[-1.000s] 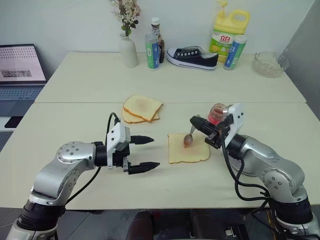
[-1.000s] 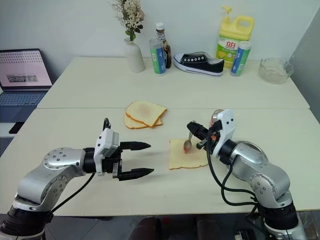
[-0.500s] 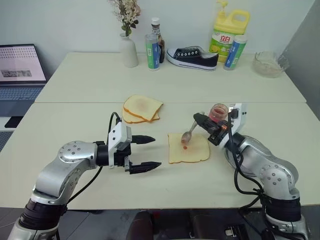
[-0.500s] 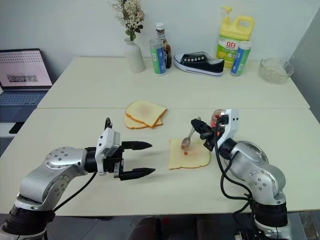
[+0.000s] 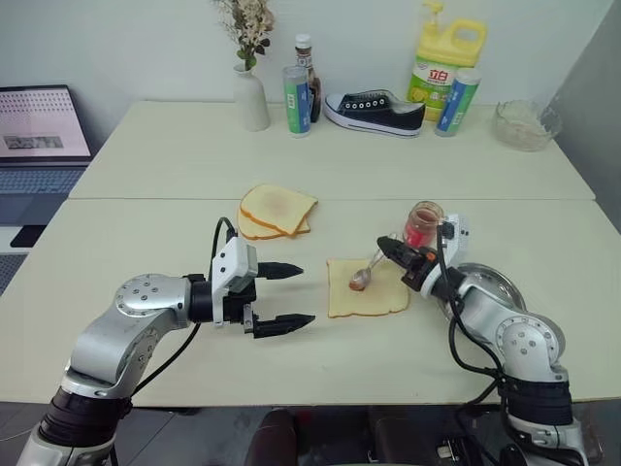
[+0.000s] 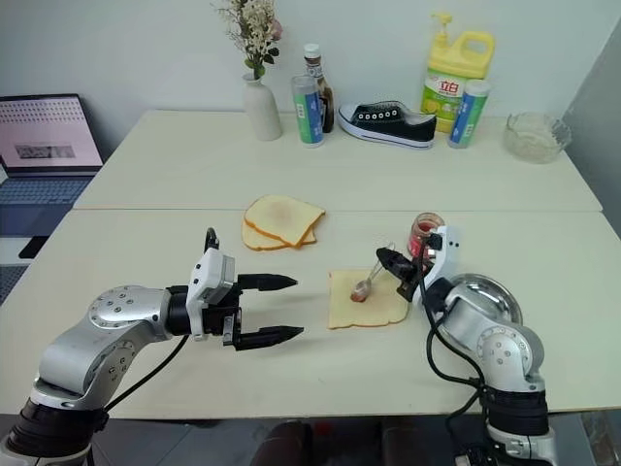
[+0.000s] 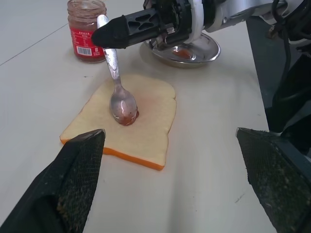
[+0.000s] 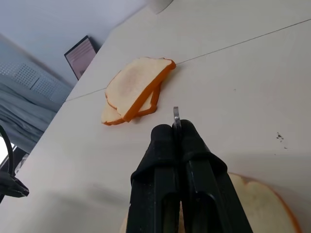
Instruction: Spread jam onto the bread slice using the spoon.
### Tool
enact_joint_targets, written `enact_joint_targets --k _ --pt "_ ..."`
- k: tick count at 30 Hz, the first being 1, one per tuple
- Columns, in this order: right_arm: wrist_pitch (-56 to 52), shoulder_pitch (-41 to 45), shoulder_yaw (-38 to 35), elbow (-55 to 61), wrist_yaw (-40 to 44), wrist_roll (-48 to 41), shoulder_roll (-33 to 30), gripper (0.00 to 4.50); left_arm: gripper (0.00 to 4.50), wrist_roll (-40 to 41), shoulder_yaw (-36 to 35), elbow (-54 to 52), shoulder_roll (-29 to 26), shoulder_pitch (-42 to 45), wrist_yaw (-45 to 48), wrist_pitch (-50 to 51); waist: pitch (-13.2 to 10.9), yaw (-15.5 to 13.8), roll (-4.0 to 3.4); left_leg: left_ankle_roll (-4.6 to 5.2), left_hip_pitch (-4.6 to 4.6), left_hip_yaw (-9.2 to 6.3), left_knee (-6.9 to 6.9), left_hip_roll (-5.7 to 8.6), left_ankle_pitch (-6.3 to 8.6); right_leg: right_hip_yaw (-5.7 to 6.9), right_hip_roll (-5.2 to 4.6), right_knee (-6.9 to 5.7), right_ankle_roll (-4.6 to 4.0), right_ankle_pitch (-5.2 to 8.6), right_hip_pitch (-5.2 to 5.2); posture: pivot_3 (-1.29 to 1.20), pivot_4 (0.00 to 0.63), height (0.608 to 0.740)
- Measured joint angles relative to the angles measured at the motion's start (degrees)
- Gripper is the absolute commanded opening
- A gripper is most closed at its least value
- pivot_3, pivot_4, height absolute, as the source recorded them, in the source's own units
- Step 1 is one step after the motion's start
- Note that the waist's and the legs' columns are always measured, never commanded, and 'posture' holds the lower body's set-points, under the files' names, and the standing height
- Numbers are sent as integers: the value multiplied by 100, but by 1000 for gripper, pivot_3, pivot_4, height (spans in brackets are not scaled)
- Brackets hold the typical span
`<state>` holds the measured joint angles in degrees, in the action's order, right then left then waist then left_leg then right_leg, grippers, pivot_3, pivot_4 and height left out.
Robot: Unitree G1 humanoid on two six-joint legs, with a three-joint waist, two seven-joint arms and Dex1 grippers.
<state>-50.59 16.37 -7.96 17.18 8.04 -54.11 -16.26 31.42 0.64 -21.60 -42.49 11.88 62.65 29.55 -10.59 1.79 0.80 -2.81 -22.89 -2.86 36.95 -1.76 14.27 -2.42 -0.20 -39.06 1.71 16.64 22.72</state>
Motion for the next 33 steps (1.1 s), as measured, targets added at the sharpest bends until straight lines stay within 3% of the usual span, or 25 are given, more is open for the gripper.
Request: enact_joint_targets --k 11,17,24,33 --pt "-203 -165 -503 296 -16 -222 -506 13 4500 -16 156 116 137 141 55 -111 0 -3 1 0 2 0 1 1 0 0 0 -1 0 0 -3 0 150 740" --pt "-317 178 -720 290 -480 -786 -135 13 4500 -18 183 170 138 215 61 -128 0 18 1 0 4 -1 0 -3 0 -2 4 -2 0 0 -2 0 150 740" --pt "-364 261 -260 7 -555 -965 512 13 4500 -15 244 169 140 233 55 -128 0 5 1 0 1 1 1 0 0 -1 0 0 0 0 -2 0 150 740" --pt "-214 32 -230 -242 -235 -487 220 13 4500 -14 244 146 137 183 31 -126 1 3 1 0 2 0 1 0 0 0 1 -1 0 0 -2 0 150 740"
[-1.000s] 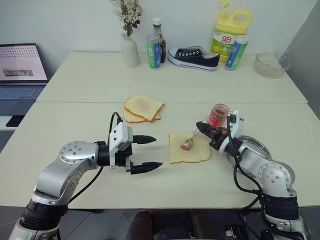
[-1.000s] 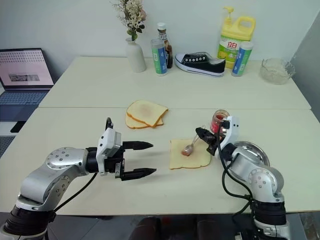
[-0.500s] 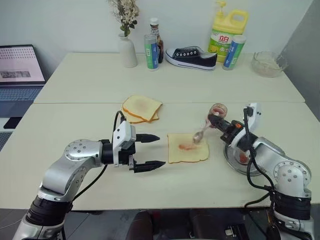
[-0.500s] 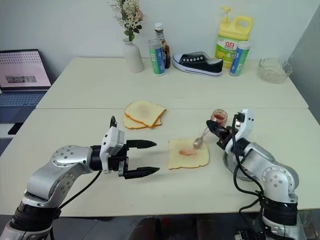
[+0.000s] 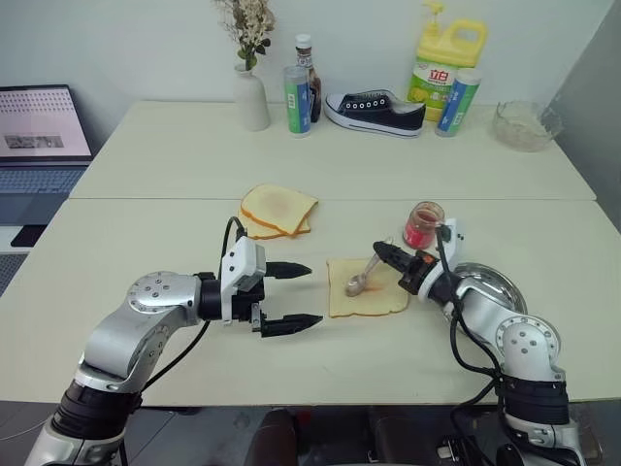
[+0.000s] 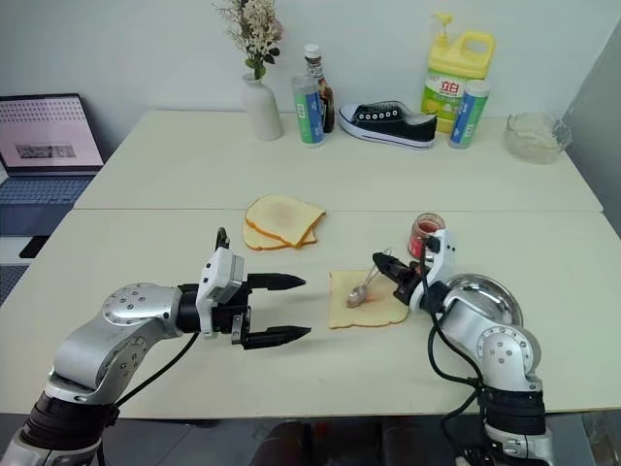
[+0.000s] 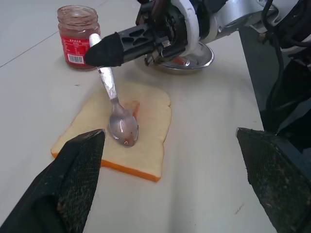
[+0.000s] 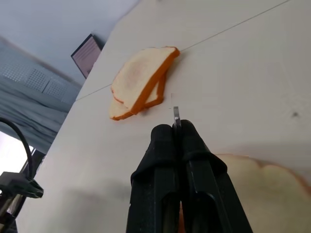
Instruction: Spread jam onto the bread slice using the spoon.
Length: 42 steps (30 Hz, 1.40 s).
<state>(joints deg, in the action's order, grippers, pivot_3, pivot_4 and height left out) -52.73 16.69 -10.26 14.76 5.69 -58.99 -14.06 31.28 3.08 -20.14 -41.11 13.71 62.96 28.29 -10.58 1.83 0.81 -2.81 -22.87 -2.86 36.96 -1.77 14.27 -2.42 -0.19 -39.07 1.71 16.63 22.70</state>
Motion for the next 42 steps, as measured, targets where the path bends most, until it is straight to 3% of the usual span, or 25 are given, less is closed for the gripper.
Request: enact_joint_targets --k 14,20,28,42 --pt "62 -308 -870 81 62 -199 -723 13 4500 -3 44 56 43 180 21 -4 0 -9 0 0 2 1 3 2 0 -1 0 1 1 0 -6 0 150 740" --pt "-28 -132 -651 315 -228 -506 -254 13 4500 -4 128 68 86 238 28 -4 0 26 0 0 4 -2 -1 -4 0 -1 5 -1 0 0 -3 0 150 740" --pt "11 -102 36 275 -229 -185 224 13 4500 -3 126 69 84 231 15 -4 0 -12 0 0 0 0 3 2 0 0 -2 2 0 0 -3 0 150 740" --pt "-14 -514 -657 308 55 -200 -653 13 4500 -4 134 101 103 267 21 -5 0 -10 1 0 2 0 2 2 0 -1 0 1 1 0 -5 0 150 740"
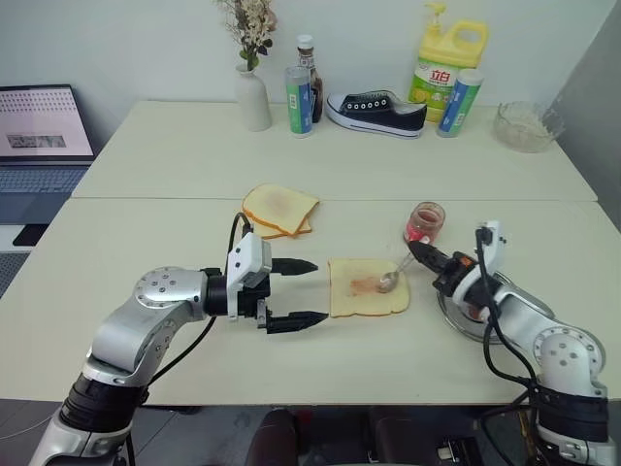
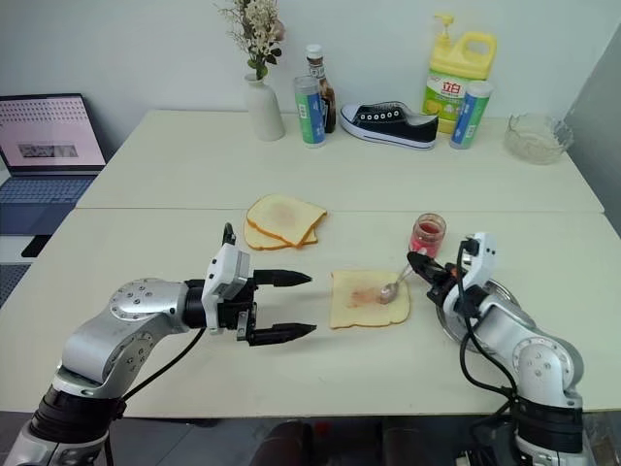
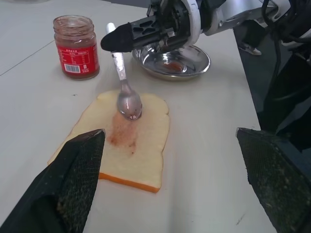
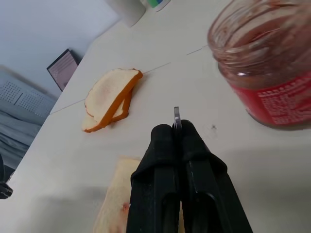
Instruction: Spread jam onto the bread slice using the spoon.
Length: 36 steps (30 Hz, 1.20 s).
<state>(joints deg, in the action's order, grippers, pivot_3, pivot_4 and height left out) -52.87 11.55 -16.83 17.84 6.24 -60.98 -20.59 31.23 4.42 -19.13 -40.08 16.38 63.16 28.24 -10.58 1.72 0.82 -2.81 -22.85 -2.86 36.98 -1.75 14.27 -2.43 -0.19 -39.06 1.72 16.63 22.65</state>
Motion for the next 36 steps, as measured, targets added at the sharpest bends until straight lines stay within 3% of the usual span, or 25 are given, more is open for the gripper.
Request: enact_joint_targets --k 6,12,17,25,36 --pt "-72 -28 -348 162 -237 -477 -145 13 4500 -38 46 172 83 120 12 -13 0 -2 1 0 -1 0 1 0 0 1 0 0 0 0 -1 0 150 740" --pt "72 39 -727 629 -963 -2000 -113 13 4500 -96 207 217 351 663 -22 -37 0 -2 1 0 -4 -3 1 1 0 1 1 0 0 0 -1 0 150 740" --pt "432 -605 -1359 970 -1415 -2421 -630 13 4500 -240 498 191 706 1168 -118 -55 1 -34 4 0 -5 4 1 8 0 -3 -6 10 2 0 -5 0 150 740" --pt "893 -1773 -2065 928 -1259 -2263 -1040 13 4500 -860 1311 644 1252 1467 -17 -550 3 23 -1 2 10 5 1 3 -1 -10 7 -1 2 0 -9 0 150 740" --pt "1361 -1975 -1926 -305 -339 -1136 -964 13 4500 -1113 1371 1004 1382 1531 125 -790 4 8 -2 4 14 6 2 5 -2 -9 5 5 2 0 -18 0 150 740"
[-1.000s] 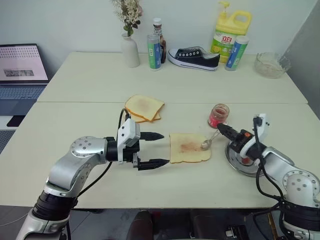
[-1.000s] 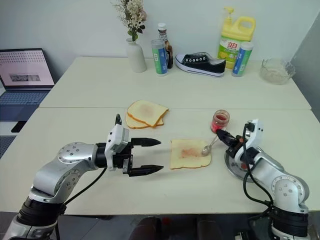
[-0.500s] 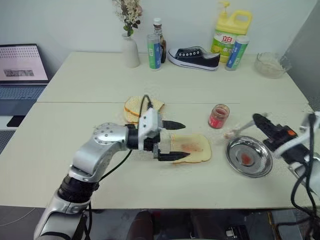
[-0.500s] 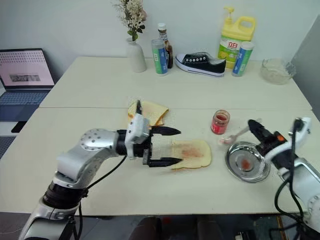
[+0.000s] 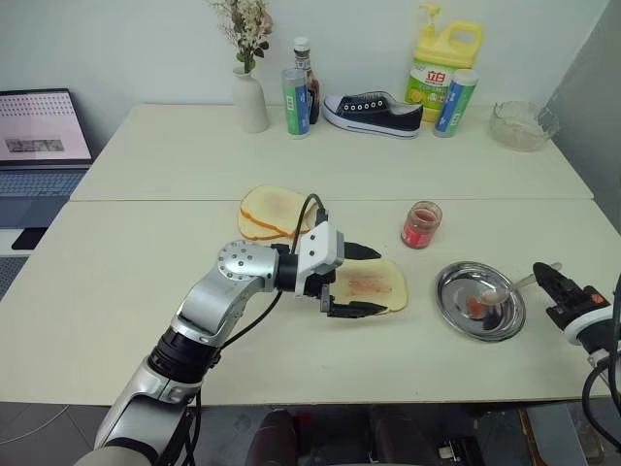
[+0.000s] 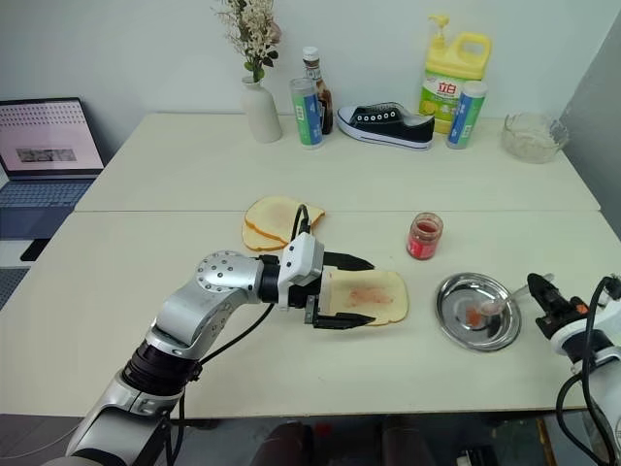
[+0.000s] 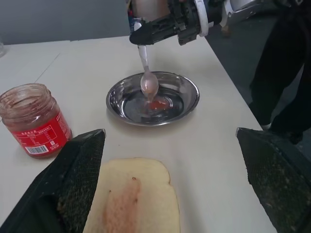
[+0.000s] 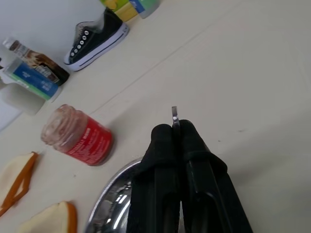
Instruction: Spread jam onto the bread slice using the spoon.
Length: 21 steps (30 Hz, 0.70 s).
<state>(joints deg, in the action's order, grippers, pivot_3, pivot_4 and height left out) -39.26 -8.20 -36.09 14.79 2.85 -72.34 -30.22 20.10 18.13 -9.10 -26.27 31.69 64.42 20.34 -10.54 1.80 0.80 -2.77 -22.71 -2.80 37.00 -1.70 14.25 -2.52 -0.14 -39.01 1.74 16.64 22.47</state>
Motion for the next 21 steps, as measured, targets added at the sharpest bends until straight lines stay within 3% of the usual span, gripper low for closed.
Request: enact_joint_targets --k 6,19,21 --pt "123 106 -79 -529 543 259 -17 13 4500 -21 0 -6 -60 -76 13 -5 1 0 -1 0 16 -2 -1 -1 0 2 0 0 1 0 -16 0 150 740" --pt "1 463 -3 -905 597 581 45 4475 4500 -24 -1 -12 -90 -92 -4 -9 3 -8 -5 0 15 -1 0 0 0 2 0 0 1 0 -17 0 150 740" --pt "-34 465 -125 -905 563 550 42 4475 4500 -22 -2 -12 -96 -92 -3 -9 3 -11 -5 0 16 -1 0 0 0 1 -1 1 1 0 -17 0 150 740"
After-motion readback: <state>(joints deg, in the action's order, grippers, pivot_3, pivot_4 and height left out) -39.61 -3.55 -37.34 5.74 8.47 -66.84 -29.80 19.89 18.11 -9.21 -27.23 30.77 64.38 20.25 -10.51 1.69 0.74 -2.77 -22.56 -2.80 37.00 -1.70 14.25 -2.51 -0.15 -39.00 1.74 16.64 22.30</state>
